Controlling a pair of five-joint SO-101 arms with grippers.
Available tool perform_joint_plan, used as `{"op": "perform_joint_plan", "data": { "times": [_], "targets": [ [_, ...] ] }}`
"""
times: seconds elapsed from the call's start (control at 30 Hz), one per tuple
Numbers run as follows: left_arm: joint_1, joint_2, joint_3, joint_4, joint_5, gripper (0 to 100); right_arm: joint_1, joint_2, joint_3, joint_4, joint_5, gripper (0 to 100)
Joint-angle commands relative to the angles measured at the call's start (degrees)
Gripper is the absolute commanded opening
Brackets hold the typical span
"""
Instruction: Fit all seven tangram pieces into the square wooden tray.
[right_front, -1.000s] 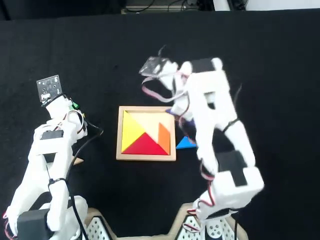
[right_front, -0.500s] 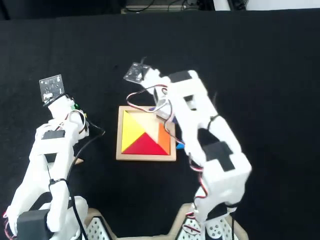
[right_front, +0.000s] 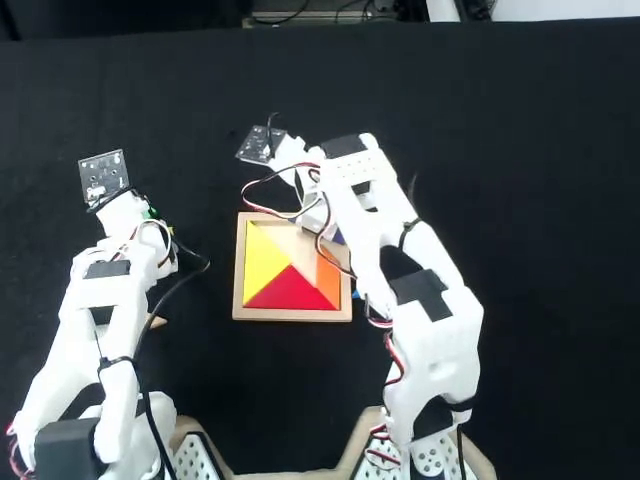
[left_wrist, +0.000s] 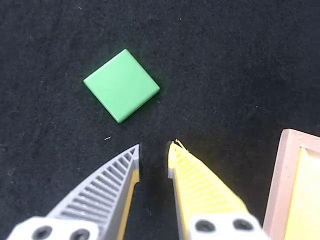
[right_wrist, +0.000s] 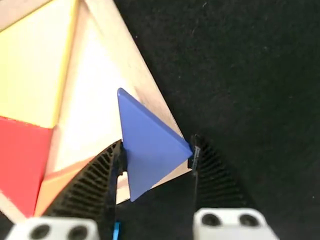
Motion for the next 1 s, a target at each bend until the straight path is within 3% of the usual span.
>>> {"op": "perform_joint_plan", "data": {
  "times": [0.0, 0.27, 0.67, 0.83, 0.97],
  "targets": [
    [0.7, -0.1, -1.0, -1.2, -0.3, 11, 0.7, -0.7, 0.8, -1.6, -1.8, 11.3],
    [0.7, -0.1, -1.0, -1.2, -0.3, 11, 0.7, -0.7, 5.5, -7.8, -4.5, 11.3],
    [0.7, -0.1, -1.1, -1.2, -0.3, 11, 1.0, -1.1, 6.8, -5.5, -6.3, 9.9],
    [0.7, -0.1, -1.1, -1.2, -0.3, 11, 1.1, -6.8, 11.5, -5.7, -6.5, 3.5],
    [0.7, -0.1, -1.1, -1.2, -0.3, 11, 0.8, -11.7, 16.7, -6.0, -6.6, 5.1]
  ]
}}
